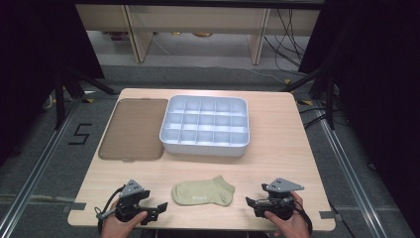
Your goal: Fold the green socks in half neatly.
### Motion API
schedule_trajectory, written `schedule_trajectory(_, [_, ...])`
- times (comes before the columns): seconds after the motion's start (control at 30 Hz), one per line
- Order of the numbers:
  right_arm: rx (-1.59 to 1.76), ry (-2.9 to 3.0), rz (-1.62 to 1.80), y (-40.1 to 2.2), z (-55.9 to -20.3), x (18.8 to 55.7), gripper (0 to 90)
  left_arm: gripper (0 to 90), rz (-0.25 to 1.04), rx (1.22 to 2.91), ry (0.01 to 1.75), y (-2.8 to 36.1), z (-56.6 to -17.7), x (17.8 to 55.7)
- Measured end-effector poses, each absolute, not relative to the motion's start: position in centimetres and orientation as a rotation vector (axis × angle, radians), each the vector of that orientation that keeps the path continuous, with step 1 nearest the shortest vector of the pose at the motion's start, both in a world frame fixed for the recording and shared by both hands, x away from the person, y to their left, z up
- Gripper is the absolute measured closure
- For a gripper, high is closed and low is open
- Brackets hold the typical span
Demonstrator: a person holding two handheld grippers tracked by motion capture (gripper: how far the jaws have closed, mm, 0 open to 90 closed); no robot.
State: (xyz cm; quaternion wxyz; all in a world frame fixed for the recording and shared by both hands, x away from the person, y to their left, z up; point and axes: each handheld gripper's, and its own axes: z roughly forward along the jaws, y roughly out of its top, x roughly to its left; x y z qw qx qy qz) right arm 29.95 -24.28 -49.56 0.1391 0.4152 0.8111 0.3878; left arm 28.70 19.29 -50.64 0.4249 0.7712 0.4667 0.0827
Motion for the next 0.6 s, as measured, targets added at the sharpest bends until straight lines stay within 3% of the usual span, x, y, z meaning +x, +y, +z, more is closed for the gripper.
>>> schedule_trajectory(0.6, [1.188,2.383,1.167,-21.8,-49.2,30.2,32.0,16.4,0.175,1.894,1.166,17.8,-50.5,28.2])
